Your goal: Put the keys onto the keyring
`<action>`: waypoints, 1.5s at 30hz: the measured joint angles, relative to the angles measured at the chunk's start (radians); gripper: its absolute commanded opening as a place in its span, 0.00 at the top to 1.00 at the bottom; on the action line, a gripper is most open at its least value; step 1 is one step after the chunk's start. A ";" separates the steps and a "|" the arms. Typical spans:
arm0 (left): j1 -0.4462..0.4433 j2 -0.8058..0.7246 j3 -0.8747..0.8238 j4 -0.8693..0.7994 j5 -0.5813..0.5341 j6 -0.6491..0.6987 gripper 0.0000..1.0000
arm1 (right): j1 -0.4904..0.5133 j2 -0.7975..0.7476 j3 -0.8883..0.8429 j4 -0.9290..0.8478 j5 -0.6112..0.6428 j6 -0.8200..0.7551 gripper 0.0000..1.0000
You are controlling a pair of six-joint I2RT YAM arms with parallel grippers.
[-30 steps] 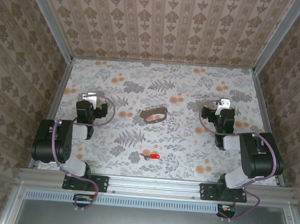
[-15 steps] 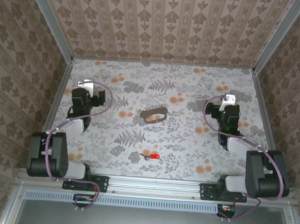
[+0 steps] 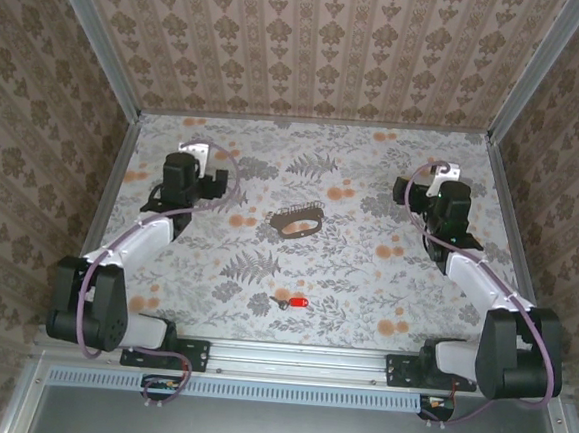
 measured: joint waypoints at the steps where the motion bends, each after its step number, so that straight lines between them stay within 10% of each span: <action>1: -0.019 0.001 0.017 -0.019 -0.003 -0.014 0.04 | 0.002 0.010 0.013 -0.014 -0.026 0.017 0.06; 19: -0.148 0.018 0.070 -0.125 0.073 -0.354 0.02 | 0.235 0.413 0.323 -0.270 -0.296 0.154 0.36; 45: -0.024 0.062 0.017 -0.019 0.294 -0.517 0.01 | 0.497 0.671 0.581 -0.547 -0.012 -0.042 0.60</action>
